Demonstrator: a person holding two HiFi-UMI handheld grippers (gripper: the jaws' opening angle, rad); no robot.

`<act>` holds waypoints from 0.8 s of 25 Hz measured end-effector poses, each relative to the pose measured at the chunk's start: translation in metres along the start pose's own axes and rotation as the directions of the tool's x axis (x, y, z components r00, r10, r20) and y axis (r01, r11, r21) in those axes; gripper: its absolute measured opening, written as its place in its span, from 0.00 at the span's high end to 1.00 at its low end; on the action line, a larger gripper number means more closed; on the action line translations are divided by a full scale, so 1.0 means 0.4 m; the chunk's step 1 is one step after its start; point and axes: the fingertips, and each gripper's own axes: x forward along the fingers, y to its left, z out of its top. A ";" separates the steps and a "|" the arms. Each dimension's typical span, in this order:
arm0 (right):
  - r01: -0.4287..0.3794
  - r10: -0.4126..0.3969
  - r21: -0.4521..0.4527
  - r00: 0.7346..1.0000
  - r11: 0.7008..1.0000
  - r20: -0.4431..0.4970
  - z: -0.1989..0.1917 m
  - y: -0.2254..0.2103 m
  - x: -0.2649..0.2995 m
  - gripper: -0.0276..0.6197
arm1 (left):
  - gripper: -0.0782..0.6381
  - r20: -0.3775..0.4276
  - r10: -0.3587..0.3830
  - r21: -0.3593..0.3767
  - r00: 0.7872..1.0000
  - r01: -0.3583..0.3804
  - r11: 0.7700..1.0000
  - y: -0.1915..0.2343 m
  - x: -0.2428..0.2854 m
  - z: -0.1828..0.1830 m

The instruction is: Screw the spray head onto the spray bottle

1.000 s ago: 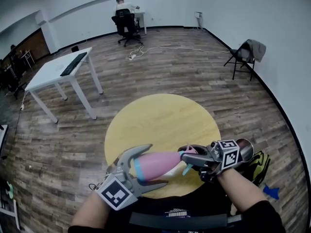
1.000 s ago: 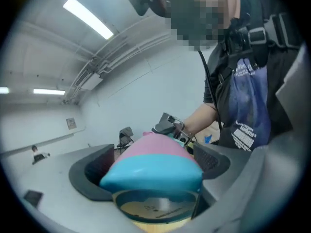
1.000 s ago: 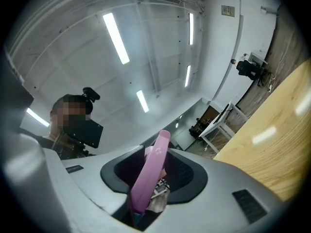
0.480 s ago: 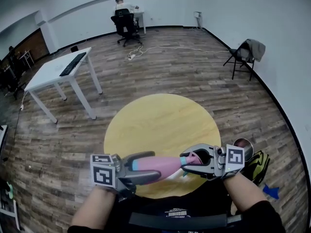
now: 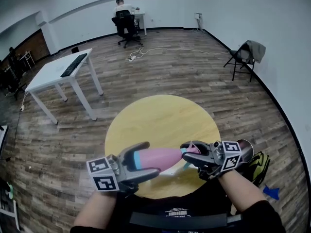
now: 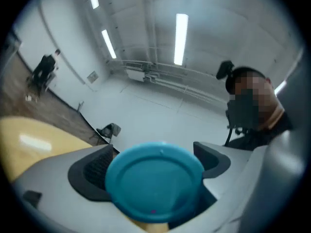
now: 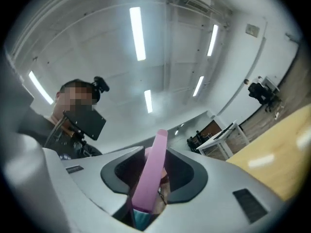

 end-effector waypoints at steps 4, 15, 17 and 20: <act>0.007 -0.016 0.178 0.999 0.984 0.048 0.000 -0.035 -0.024 0.72 | 0.15 -0.124 0.188 0.498 0.974 -0.102 0.861 0.004 0.000 -0.048; 0.042 -0.032 0.164 0.997 0.986 -0.063 -0.048 -0.024 0.006 0.72 | 0.15 -0.202 0.221 0.668 0.954 -0.031 0.744 -0.014 0.020 -0.107; 0.039 -0.033 0.104 0.998 0.994 -0.061 -0.041 -0.010 0.007 0.73 | 0.16 -0.200 0.174 0.533 0.964 -0.042 0.845 -0.023 0.020 -0.089; 0.026 -0.027 -0.024 0.997 0.999 -0.068 -0.019 0.015 0.017 0.73 | 0.16 -0.231 0.104 0.311 0.967 -0.028 0.950 -0.015 0.013 -0.079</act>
